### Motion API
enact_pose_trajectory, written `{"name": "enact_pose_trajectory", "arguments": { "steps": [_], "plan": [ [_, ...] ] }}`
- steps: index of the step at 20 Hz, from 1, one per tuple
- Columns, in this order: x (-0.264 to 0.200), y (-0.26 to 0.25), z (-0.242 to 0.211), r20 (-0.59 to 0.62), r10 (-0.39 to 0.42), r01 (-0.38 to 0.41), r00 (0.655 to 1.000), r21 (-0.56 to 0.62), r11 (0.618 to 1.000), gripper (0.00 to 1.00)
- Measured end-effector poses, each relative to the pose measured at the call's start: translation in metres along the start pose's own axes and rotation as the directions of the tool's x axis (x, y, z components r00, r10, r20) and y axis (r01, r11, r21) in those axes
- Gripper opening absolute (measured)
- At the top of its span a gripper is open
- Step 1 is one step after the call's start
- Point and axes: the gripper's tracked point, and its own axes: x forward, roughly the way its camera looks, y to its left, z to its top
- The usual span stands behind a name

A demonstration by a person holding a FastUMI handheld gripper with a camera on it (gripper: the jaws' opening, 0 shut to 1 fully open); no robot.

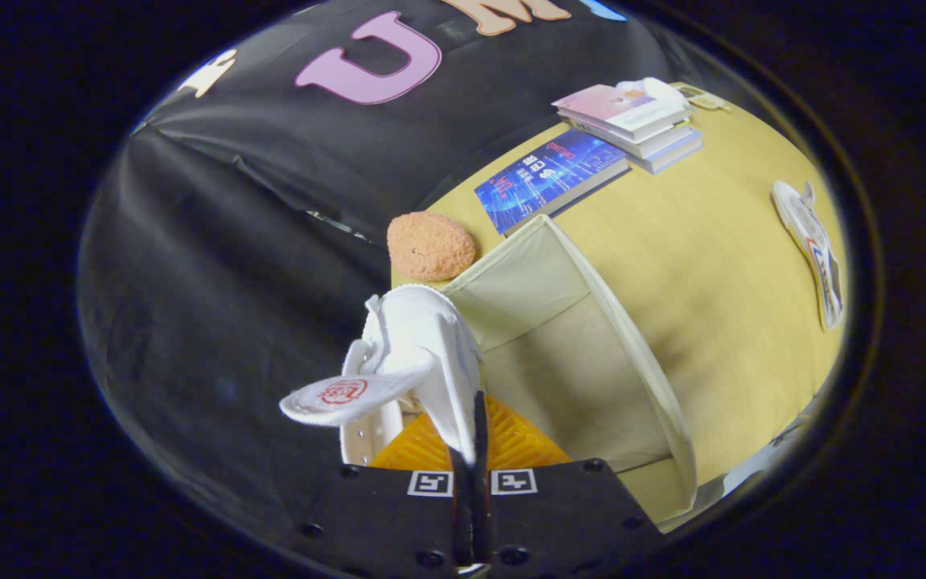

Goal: Open the storage box then place both shoes into the box .Put the left shoe in first, then the right shoe, with the right side of both shoes facing outward in a uniform manner.

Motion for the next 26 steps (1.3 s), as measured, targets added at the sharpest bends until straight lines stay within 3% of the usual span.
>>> {"name": "enact_pose_trajectory", "arguments": {
  "steps": [3,4,7,10,12,15,19,26],
  "plan": [
    [0.0,0.005,-0.006,-0.016,0.019,-0.02,1.0,-0.018,1.0,0.05],
    [0.003,0.005,-0.008,-0.018,0.017,-0.018,1.0,-0.025,1.0,0.12],
    [0.009,0.009,-0.01,-0.038,0.046,-0.047,0.998,-0.025,0.999,0.45],
    [-0.014,0.038,0.005,-0.009,0.175,-0.175,0.985,-0.002,0.985,0.78],
    [-0.034,0.04,0.022,0.035,0.18,-0.177,0.983,-0.078,0.981,1.0],
    [-0.061,0.034,0.043,0.104,0.185,-0.167,0.977,-0.164,0.972,1.0],
    [-0.093,-0.005,0.078,0.232,0.116,-0.054,0.966,-0.259,0.964,0.99],
    [-0.143,-0.086,0.11,0.325,0.072,0.022,0.943,-0.277,0.961,0.99]
  ]
}}
